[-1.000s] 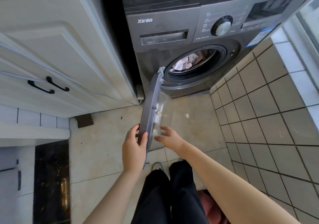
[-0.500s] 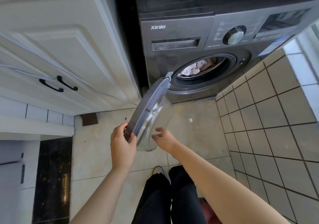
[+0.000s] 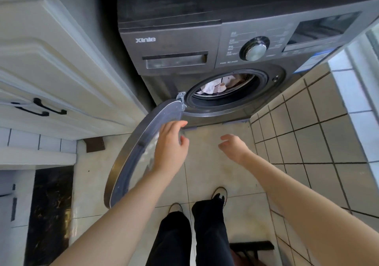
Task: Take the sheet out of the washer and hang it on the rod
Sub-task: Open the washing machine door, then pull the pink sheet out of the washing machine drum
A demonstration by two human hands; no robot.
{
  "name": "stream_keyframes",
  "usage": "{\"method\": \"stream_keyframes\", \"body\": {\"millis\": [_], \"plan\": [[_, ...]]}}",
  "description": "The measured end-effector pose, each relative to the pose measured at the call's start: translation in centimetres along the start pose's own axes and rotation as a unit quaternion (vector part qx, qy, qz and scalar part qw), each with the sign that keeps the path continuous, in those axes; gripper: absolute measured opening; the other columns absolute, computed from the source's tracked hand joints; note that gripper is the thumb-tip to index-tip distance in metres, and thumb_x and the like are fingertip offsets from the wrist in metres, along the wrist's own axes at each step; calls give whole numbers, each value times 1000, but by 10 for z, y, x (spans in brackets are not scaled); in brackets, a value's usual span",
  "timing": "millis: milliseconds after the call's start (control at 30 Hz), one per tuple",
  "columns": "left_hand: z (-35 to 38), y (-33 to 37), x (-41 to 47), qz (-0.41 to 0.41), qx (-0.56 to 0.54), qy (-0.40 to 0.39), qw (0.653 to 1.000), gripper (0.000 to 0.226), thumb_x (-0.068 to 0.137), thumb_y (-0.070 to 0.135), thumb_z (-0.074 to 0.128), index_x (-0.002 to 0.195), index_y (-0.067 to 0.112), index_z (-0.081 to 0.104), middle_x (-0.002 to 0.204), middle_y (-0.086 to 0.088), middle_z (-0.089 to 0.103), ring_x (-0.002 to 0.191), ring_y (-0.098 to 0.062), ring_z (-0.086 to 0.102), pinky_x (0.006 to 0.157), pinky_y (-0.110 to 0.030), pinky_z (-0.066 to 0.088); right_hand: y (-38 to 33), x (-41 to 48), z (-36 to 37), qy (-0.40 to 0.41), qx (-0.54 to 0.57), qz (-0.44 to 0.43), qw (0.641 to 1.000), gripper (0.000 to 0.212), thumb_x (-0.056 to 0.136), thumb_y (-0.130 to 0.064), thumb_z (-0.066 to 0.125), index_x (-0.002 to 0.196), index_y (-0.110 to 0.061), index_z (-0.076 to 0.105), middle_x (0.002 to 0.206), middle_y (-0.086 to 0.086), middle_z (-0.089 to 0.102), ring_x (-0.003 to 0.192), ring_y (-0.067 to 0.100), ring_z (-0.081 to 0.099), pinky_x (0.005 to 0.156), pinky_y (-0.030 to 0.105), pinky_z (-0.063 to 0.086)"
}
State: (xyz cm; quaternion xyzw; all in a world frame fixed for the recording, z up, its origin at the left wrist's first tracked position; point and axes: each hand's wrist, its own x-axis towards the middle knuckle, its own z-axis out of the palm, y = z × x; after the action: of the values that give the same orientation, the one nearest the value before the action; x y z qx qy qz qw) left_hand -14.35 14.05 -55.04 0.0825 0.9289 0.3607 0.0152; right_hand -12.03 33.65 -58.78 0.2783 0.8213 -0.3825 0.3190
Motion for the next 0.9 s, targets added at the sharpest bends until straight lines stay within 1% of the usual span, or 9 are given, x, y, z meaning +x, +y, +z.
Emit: {"method": "stream_keyframes", "body": {"millis": [267,333,433,533,600,667,767,833,900], "plan": [[109,18,50,-18,71,-119,990,41,83,2,53,122,11,58,121,-3,57,117,-21,48,94,-35,43,34,83,-67,41,-120,-67,990,39,94,-16,47,132,-7,47,121,16,60,112,35,54,88,36,48],[133,14,63,-12,91,-142,986,39,83,3,52,121,11,58,122,-2,56,119,-20,47,91,-37,45,39,105,-73,48,-137,-88,985,40,93,-16,48,132,-8,47,124,15,57,114,35,53,87,33,45],[163,-2,87,3,119,-150,982,32,85,0,50,114,8,61,118,-5,56,115,-23,48,85,-34,41,44,142,-76,60,-154,-123,979,41,93,-17,50,132,-7,47,127,14,56,118,32,52,94,34,44],[192,-27,115,22,153,-153,976,32,86,-2,49,114,6,60,120,-7,53,114,-25,47,88,-33,39,47,182,-77,78,-177,-157,968,43,93,-19,51,135,-8,44,128,15,54,119,33,50,98,39,44],[214,-44,135,23,170,-149,974,34,85,-2,51,118,4,58,124,-9,50,117,-27,45,94,-37,42,46,210,-75,98,-210,-180,956,48,94,-21,52,139,-10,39,130,13,50,122,33,45,100,40,42],[236,-58,156,33,186,-131,973,40,84,-2,56,124,2,53,131,-11,46,125,-29,39,103,-39,38,43,238,-70,122,-235,-207,942,51,95,-23,52,142,-10,36,133,12,48,125,34,40,102,40,37],[266,-72,190,43,210,-104,971,57,82,-3,57,136,0,38,146,-14,34,139,-32,23,115,-34,24,39,279,-61,154,-223,-235,933,57,94,-25,55,144,-10,32,138,14,45,126,36,38,103,42,35],[281,-80,214,34,219,-96,970,71,83,-4,55,146,4,24,154,-11,20,144,-32,12,118,-37,18,35,304,-57,162,-208,-243,934,65,94,-27,56,148,-12,24,141,15,42,127,38,37,102,44,35],[293,-87,236,28,228,-92,969,79,84,-2,55,151,14,17,157,-10,12,145,-34,8,118,-41,20,30,327,-53,163,-198,-252,933,70,94,-29,57,150,-14,19,144,14,36,128,39,36,103,45,36]]}}
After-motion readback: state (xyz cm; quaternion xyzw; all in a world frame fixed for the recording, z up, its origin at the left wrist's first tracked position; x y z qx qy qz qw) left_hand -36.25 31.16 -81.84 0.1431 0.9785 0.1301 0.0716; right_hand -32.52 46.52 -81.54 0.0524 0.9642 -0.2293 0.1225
